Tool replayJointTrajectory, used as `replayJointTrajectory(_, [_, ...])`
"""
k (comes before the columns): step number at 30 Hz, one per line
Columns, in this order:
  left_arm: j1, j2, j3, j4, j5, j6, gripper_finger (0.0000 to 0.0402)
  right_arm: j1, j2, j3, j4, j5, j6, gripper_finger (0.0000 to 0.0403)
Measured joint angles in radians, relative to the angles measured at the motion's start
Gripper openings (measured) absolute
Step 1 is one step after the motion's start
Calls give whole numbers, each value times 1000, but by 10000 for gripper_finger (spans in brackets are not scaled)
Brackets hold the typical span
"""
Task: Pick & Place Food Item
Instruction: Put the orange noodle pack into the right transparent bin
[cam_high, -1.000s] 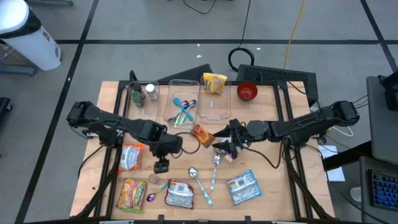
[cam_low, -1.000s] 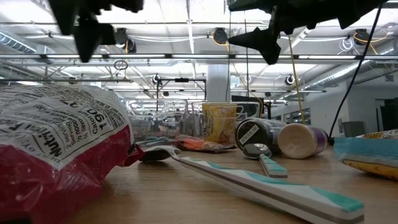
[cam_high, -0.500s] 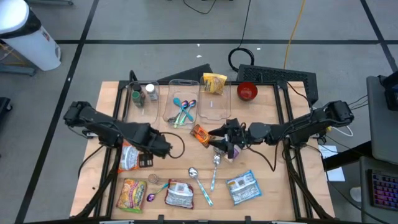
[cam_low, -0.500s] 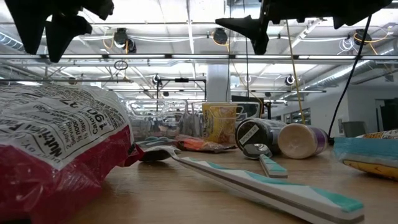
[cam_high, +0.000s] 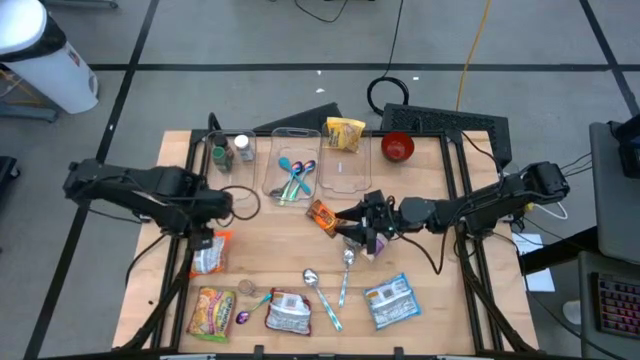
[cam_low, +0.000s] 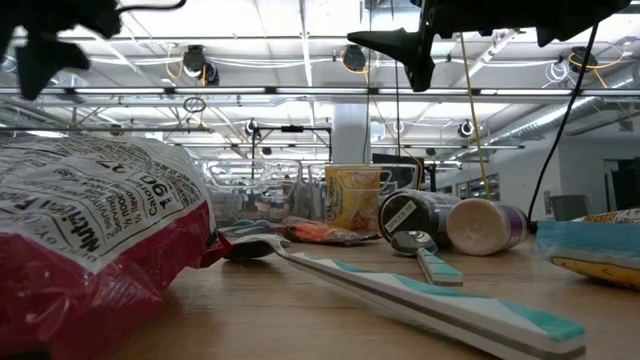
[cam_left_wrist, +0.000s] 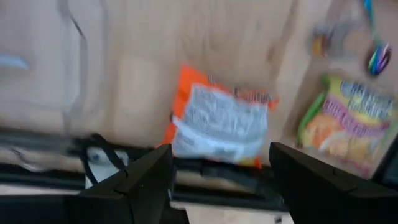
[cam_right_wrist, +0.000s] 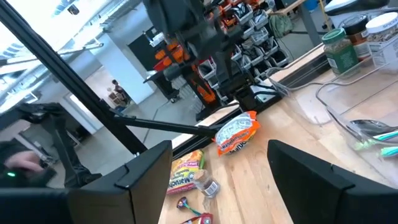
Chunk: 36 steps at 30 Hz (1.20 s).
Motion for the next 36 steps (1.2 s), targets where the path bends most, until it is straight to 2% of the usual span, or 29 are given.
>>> replayJointTrajectory(5, [3, -51, -127, 57, 20, 16, 271, -4, 0, 0, 0, 1, 9, 256])
replayJointTrajectory(11, [3, -24, -213, 230, 34, 97, 271, -22, 0, 0, -2, 1, 34, 256])
replayJointTrajectory(21, [87, 65, -291, 308, 38, 200, 271, -20, 0, 0, -9, 0, 34, 254])
replayJointTrajectory(24, [126, 98, -303, 349, 75, 215, 271, -20, 0, 0, -9, 0, 34, 253])
replayJointTrajectory(36, [209, 227, -334, 409, 87, 186, 271, -20, 0, 0, -24, 0, 33, 254])
